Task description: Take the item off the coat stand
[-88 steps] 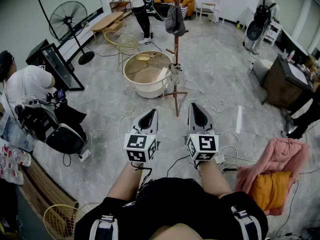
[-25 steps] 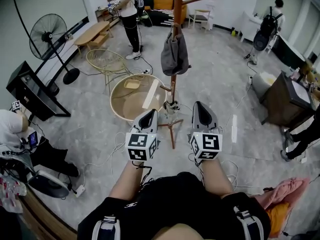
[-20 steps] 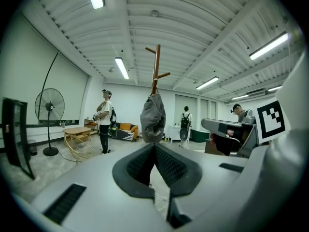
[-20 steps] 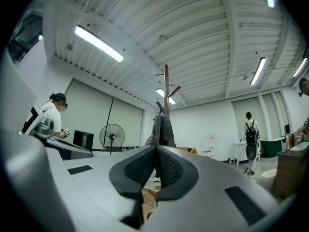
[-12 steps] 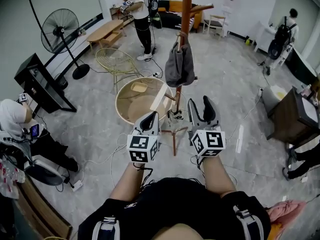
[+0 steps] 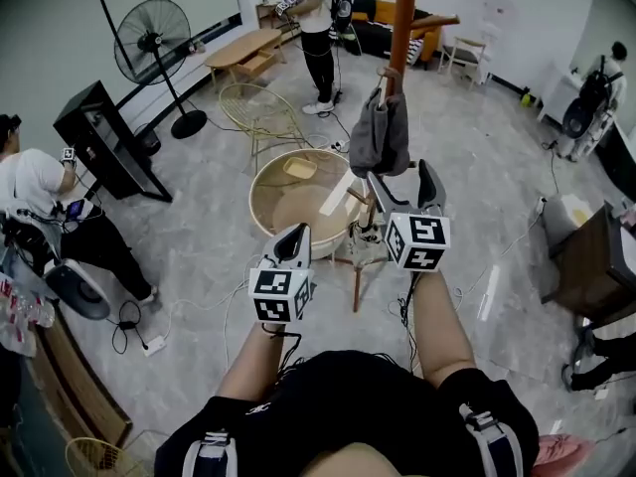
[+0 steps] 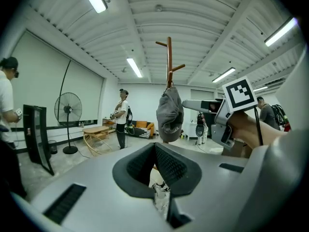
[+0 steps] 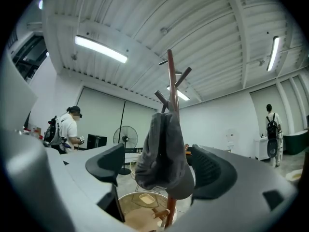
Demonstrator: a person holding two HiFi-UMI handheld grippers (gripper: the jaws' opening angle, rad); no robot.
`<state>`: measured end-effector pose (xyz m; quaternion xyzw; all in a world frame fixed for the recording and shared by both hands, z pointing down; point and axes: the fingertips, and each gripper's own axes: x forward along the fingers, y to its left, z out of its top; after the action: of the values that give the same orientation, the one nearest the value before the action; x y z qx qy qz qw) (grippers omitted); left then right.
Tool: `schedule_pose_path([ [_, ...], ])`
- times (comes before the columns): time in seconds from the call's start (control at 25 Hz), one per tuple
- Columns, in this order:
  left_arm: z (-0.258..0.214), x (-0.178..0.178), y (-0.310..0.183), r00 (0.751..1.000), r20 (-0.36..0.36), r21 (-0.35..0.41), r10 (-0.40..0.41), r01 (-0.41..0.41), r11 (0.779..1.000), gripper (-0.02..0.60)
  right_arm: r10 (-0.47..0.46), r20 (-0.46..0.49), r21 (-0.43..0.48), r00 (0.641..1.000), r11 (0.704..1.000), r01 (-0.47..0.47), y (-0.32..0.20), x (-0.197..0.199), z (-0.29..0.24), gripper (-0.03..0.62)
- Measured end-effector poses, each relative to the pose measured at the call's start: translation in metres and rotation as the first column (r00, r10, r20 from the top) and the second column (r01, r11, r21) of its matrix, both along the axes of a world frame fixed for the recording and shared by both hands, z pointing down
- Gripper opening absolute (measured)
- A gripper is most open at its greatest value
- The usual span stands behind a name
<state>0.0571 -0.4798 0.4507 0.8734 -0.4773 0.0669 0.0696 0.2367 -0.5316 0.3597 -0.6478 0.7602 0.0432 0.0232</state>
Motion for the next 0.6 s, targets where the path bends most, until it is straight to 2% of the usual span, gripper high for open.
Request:
schedule_pose_path([
  [0.16,0.000,-0.023,-0.001,0.997,0.006,-0.005,-0.078,0.078,0.997,0.015,-0.029,-0.012,-0.018,0.999,0.999,0.029,-0.034,-0.008,-0.005,0.479],
  [0.28,0.002,-0.034,-0.001,0.994,0.013,-0.011,-0.110,0.110,0.994,0.015,-0.014,-0.026,-0.029,1.000,1.000,0.013,-0.055,-0.006,-0.007,0.515],
  [0.44,0.004,-0.053,0.002,0.986,0.024,-0.023,-0.163,0.163,0.986,0.015,0.008,-0.054,-0.096,0.999,0.995,-0.013,-0.079,-0.007,0.001,0.515],
  [0.48,0.005,-0.057,0.003,0.984,0.027,-0.025,-0.175,0.176,0.984,0.015,0.015,-0.060,-0.131,0.998,0.991,-0.023,-0.084,-0.007,0.007,0.500],
  [0.52,0.006,-0.061,0.003,0.982,0.029,-0.027,-0.186,0.186,0.982,0.015,0.031,-0.065,-0.163,0.997,0.986,-0.041,-0.088,-0.005,0.012,0.456],
  [0.6,0.007,-0.068,0.004,0.979,0.031,-0.030,-0.202,0.203,0.979,0.015,0.072,-0.068,-0.206,0.995,0.975,-0.084,-0.095,-0.001,0.017,0.309],
])
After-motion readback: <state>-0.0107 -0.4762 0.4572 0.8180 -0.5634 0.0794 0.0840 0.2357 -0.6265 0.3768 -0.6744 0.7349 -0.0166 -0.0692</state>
